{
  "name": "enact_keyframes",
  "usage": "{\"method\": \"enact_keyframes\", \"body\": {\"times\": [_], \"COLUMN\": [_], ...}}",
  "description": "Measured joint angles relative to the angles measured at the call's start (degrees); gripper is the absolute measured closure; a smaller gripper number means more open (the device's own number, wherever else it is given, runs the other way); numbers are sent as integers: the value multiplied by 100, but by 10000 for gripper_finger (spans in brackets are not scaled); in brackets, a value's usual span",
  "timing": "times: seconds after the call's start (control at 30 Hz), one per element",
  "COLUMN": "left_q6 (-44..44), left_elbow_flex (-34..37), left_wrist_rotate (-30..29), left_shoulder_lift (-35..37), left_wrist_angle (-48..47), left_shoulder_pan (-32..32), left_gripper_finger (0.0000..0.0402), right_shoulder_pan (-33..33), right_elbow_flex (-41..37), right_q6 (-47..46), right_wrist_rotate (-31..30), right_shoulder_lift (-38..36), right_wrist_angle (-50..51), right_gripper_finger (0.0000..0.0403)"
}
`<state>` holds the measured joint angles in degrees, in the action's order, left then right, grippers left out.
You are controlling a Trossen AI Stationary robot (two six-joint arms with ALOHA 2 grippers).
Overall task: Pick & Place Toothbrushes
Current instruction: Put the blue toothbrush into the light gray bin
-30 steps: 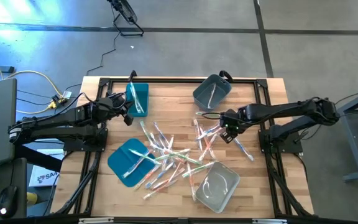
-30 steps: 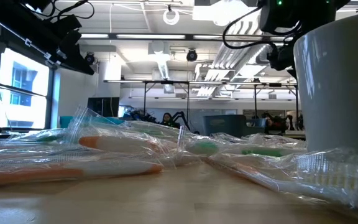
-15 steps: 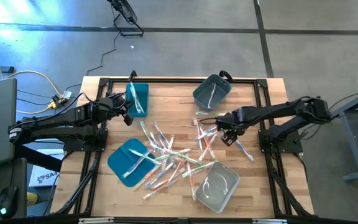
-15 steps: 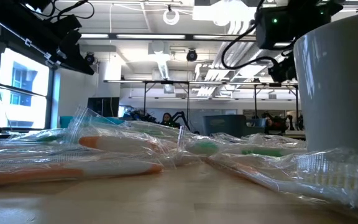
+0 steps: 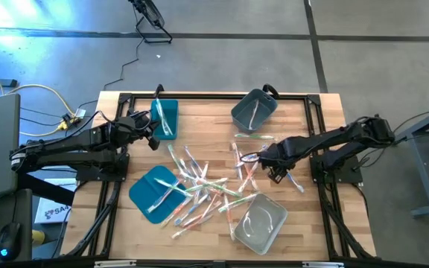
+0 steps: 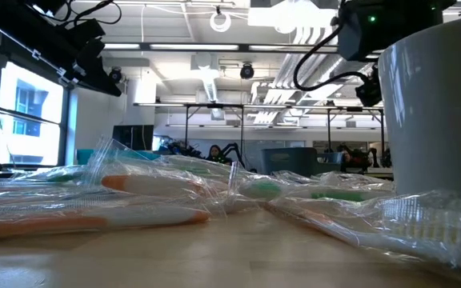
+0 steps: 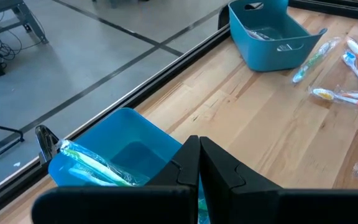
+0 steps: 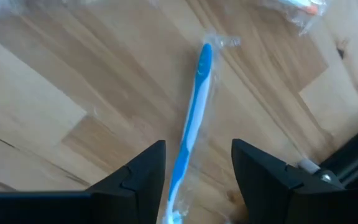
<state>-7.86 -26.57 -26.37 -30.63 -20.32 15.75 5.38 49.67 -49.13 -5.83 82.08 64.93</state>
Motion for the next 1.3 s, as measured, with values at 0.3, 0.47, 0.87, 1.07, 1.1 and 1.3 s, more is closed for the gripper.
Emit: {"method": "enact_keyframes", "body": {"times": [0.3,0.47,0.87,1.07,1.1,1.3], "left_q6": [-13,-13,-15,-15,-15,-15], "left_elbow_flex": [0,0,0,0,0,0], "left_wrist_rotate": [0,0,2,2,2,2], "left_shoulder_lift": [0,1,0,1,0,0], "left_wrist_angle": [0,0,2,0,0,0], "left_shoulder_pan": [-2,0,0,-2,0,-2], "left_gripper_finger": [396,396,396,396,396,396], "right_shoulder_pan": [511,674,674,674,674,679], "right_elbow_flex": [-316,-778,-1204,-1365,-1381,-1390], "right_q6": [-422,-676,-699,-766,-766,-758], "right_wrist_rotate": [0,39,132,145,145,94], "right_shoulder_lift": [-5,-4,-4,-17,-20,-20], "right_wrist_angle": [-155,-590,-1279,-1579,-1620,-1699], "right_gripper_finger": [227,227,227,252,263,337]}}
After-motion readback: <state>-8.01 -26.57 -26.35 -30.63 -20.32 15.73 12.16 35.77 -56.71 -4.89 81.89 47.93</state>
